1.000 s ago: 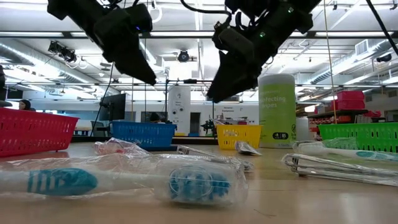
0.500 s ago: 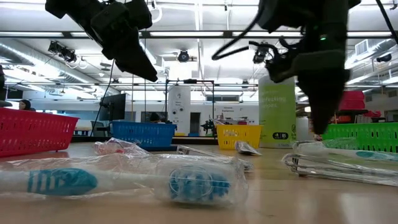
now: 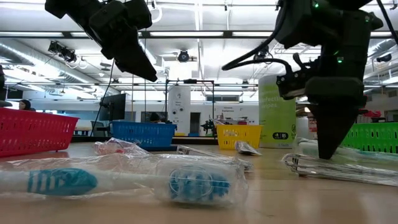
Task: Pick & Place Travel size toiletries
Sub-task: Put the blue toothbrush into the yellow basket
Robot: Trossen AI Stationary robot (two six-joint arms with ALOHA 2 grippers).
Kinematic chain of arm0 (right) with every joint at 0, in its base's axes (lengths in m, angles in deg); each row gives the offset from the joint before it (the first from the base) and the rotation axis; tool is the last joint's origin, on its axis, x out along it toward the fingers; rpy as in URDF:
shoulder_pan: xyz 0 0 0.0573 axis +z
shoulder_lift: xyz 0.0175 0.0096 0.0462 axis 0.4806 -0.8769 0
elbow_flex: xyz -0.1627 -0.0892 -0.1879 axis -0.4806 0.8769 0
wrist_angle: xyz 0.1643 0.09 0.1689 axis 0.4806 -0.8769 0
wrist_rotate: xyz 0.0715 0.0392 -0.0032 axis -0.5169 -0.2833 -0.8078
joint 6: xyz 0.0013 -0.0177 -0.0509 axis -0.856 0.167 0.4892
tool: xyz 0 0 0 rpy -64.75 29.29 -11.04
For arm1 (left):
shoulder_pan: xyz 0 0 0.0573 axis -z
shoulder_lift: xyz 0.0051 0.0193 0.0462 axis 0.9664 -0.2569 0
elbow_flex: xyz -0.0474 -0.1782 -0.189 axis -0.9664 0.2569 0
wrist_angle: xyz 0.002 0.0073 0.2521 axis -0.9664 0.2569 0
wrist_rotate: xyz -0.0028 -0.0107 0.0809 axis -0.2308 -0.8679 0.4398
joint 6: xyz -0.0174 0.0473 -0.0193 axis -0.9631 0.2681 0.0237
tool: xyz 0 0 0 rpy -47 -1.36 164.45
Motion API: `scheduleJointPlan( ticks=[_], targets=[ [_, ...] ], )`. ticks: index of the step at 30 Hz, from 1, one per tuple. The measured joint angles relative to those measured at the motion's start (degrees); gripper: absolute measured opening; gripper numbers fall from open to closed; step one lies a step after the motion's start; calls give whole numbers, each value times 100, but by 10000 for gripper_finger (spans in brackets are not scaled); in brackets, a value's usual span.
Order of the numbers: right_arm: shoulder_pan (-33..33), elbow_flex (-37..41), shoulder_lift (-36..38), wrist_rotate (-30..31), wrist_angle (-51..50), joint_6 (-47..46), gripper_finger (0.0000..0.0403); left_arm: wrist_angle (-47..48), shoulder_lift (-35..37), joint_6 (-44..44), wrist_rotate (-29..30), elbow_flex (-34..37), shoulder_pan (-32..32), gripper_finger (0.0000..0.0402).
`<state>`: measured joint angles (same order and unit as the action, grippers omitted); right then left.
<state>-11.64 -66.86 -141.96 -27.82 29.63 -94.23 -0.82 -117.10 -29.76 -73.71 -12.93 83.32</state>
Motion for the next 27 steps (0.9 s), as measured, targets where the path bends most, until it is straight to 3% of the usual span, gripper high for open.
scheduleJointPlan(
  ticks=[4, 14, 21, 24, 27],
  targets=[
    [-8, 45, -4, 100, -15, 101, 215, 0, 0, 8, -2, 0, 0, 181],
    [-28, 63, 31, 191, 5, 113, 69, -4, 0, 306, 123, 0, 0, 181],
    [-31, -175, 467, 628, 426, 354, 21, -6, 0, 519, 138, 0, 1, 181],
    [-67, -269, 738, 1281, 1005, 939, 24, -23, 0, 519, 319, 0, 0, 181],
    [-157, -324, 1002, 3017, 2072, 1281, 35, -30, 0, 505, 522, -4, 0, 181]
  ],
)
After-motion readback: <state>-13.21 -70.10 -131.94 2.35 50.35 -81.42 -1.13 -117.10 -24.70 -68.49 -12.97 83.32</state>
